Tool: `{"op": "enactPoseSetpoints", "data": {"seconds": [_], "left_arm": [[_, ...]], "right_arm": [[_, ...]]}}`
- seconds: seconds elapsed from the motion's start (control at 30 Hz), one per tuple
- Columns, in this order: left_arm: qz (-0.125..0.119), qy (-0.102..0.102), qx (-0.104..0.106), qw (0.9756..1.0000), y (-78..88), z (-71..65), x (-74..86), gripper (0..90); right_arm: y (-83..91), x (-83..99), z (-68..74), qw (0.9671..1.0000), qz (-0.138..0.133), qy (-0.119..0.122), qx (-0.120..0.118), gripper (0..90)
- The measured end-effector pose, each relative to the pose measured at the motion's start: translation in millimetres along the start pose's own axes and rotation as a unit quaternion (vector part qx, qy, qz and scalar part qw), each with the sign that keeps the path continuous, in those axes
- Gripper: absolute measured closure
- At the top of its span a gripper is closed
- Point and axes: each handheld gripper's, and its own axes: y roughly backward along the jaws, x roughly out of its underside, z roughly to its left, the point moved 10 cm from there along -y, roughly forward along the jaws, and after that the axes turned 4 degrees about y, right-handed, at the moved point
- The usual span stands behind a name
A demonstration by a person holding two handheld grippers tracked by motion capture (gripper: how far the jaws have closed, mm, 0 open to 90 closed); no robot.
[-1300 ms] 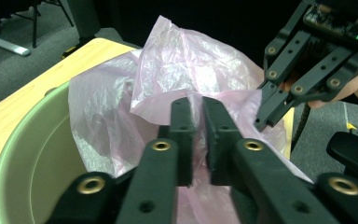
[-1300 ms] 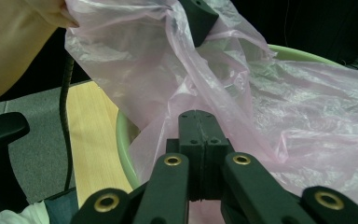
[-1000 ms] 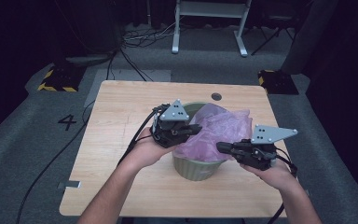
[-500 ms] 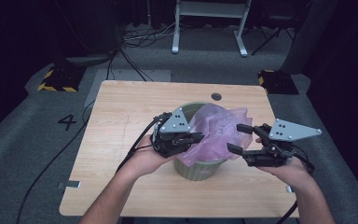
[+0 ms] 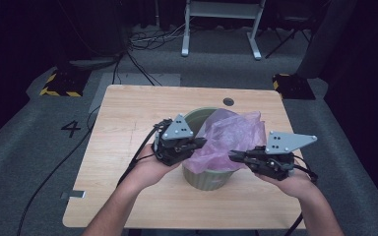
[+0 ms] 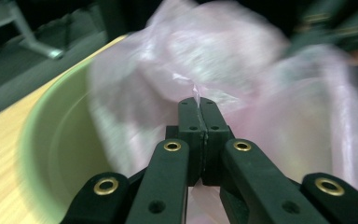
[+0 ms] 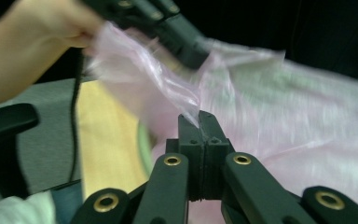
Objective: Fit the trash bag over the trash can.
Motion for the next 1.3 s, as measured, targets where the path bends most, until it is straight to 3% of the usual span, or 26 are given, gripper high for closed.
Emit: {"op": "enactPoseSetpoints", "data": {"seconds": [0.17, 0.23, 0.33, 0.43, 0.53, 0.67, 0.73, 0.77, 0.83, 0.9, 0.97, 1.0, 1.07, 1.13, 1.17, 1.23, 1.3], "left_arm": [[-0.02, 0.029, -0.022, 0.9991, 17.9, 23.6, 13.8, 89.7], [-0.024, 0.029, -0.015, 0.9991, 23.9, 21.1, 18.5, 89.4], [-0.022, 0.015, -0.026, 0.9993, 27.2, 12.3, 23.6, 89.4], [-0.031, 0.008, -0.017, 0.9993, 34.0, 1.3, 27.7, 89.5], [-0.033, 0.0, -0.012, 0.9994, 38.4, -7.2, 33.6, 89.4], [-0.038, -0.001, 0.002, 0.9993, 38.5, -13.1, 38.7, 89.5], [-0.041, 0.0, 0.017, 0.999, 36.3, -17.8, 39.9, 89.4], [-0.041, -0.003, 0.018, 0.999, 35.0, -20.2, 40.5, 89.4], [-0.043, -0.01, 0.026, 0.9987, 32.5, -27.7, 40.8, 89.4], [-0.043, -0.016, 0.034, 0.9984, 30.5, -34.3, 40.7, 89.3], [-0.039, -0.022, 0.038, 0.9983, 27.5, -40.8, 41.4, 89.3], [-0.038, -0.025, 0.04, 0.9982, 26.2, -42.9, 41.5, 89.2], [-0.035, -0.028, 0.043, 0.9981, 23.9, -45.5, 42.5, 89.1], [-0.033, -0.025, 0.047, 0.998, 22.5, -46.0, 43.2, 88.0], [-0.034, -0.023, 0.047, 0.998, 22.2, -45.0, 43.0, 86.6], [-0.037, -0.015, 0.053, 0.9978, 22.6, -42.3, 41.8, 82.7], [-0.04, -0.001, 0.062, 0.9973, 23.6, -39.1, 40.5, 73.6]], "right_arm": [[15.9, 16.3, 6.0, 0.9999, 0.0, -0.011, -0.001, 90.0], [21.2, 21.4, 13.8, 0.9998, -0.009, -0.013, -0.014, 89.9], [19.8, 32.7, 26.7, 0.9998, 0.008, -0.001, -0.018, 89.8], [20.1, 41.2, 39.9, 0.9993, 0.0, -0.012, -0.035, 89.6], [17.4, 52.8, 47.7, 0.9992, 0.004, -0.015, -0.038, 88.2], [20.8, 55.8, 46.2, 0.9989, -0.015, -0.025, -0.036, 75.7], [25.8, 49.5, 40.3, 0.9985, -0.037, -0.036, -0.019, 57.8], [28.6, 45.4, 37.1, 0.9977, -0.051, -0.042, -0.014, 56.5], [35.6, 36.0, 31.7, 0.9954, -0.079, -0.053, -0.012, 46.2], [43.1, 25.4, 21.8, 0.9921, -0.104, -0.069, 0.006, 35.2], [50.5, 16.1, 6.7, 0.9876, -0.123, -0.088, 0.042, 31.7], [53.6, 13.4, -3.7, 0.9844, -0.128, -0.098, 0.072, 31.0], [53.6, 17.4, -24.1, 0.9793, -0.097, -0.113, 0.137, 27.4], [46.5, 24.4, -33.0, 0.9782, -0.069, -0.125, 0.151, 35.1], [42.9, 27.5, -34.4, 0.9793, -0.057, -0.121, 0.152, 41.4], [34.8, 34.8, -35.5, 0.9817, -0.037, -0.112, 0.149, 66.5], [31.5, 37.3, -35.1, 0.983, -0.032, -0.11, 0.143, 84.5]]}}
